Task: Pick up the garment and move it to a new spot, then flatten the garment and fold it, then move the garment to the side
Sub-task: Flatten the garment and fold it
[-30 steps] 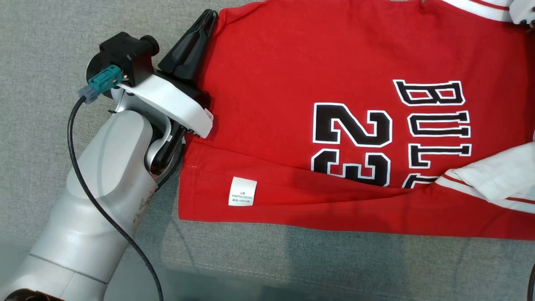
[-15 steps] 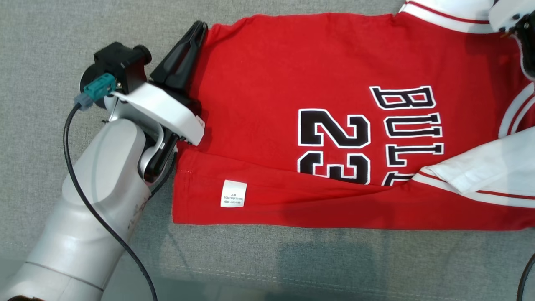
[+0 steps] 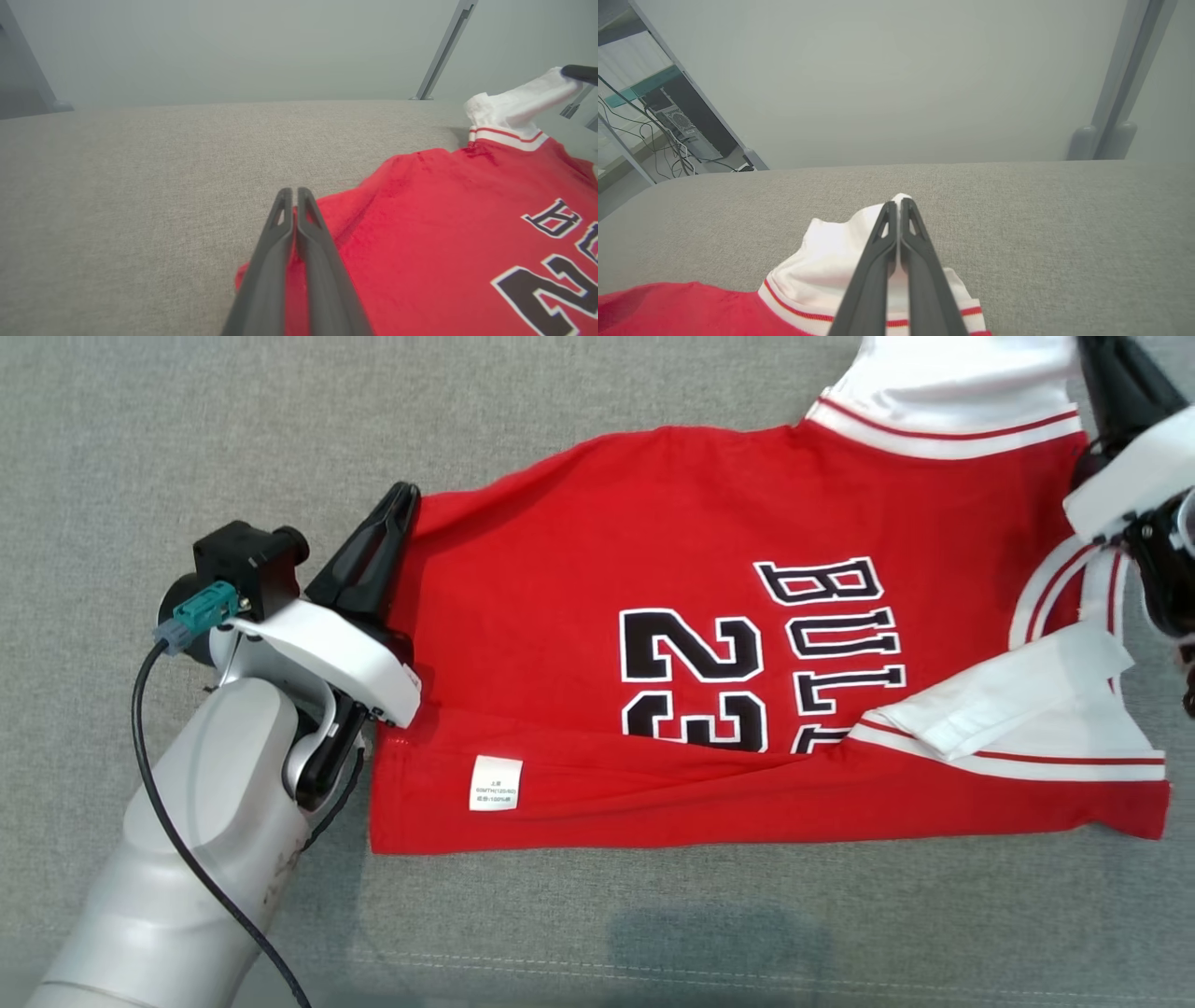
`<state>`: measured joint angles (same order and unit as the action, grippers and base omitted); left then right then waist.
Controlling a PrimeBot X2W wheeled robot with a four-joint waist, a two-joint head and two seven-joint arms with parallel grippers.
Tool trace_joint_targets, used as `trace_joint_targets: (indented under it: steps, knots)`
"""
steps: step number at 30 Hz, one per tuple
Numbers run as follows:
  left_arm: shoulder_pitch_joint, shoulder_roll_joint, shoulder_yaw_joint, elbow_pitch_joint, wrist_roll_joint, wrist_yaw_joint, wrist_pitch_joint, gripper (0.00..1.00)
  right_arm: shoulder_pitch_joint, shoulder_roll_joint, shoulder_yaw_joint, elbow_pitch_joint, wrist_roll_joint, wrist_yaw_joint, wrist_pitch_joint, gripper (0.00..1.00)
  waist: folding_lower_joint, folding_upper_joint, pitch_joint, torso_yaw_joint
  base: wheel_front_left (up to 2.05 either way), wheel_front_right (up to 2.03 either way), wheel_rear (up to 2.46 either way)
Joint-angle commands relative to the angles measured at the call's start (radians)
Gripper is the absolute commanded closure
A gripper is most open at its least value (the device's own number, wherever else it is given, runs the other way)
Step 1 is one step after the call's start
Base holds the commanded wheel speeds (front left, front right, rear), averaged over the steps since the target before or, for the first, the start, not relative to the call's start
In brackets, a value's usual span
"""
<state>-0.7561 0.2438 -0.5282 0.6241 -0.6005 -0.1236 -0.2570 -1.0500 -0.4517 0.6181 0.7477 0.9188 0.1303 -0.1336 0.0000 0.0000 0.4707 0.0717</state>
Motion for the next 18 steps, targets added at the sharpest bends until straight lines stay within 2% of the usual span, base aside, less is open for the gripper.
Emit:
trace_joint_targets:
  steps: [1, 9, 18]
  knots:
    - [0.007, 0.041, 0.037, -0.017, -0.004, -0.007, -0.005, 1.00, 0.051, -0.017, 0.007, -0.035, 0.021, 0.000, -0.012, 1.00, 0.0000, 0.0000, -0.020, -0.013, 0.00, 0.00, 0.00]
    - [0.079, 0.066, 0.039, -0.011, -0.011, -0.007, -0.005, 1.00, 0.234, -0.101, 0.064, -0.161, 0.132, 0.000, -0.024, 1.00, 0.0000, 0.0000, -0.079, -0.043, 0.00, 0.00, 0.00]
    - [0.175, 0.083, 0.038, 0.001, -0.023, -0.007, -0.005, 1.00, 0.388, -0.143, 0.088, -0.225, 0.215, 0.000, -0.052, 1.00, 0.0000, 0.0000, -0.148, -0.063, 0.00, 0.00, 0.00]
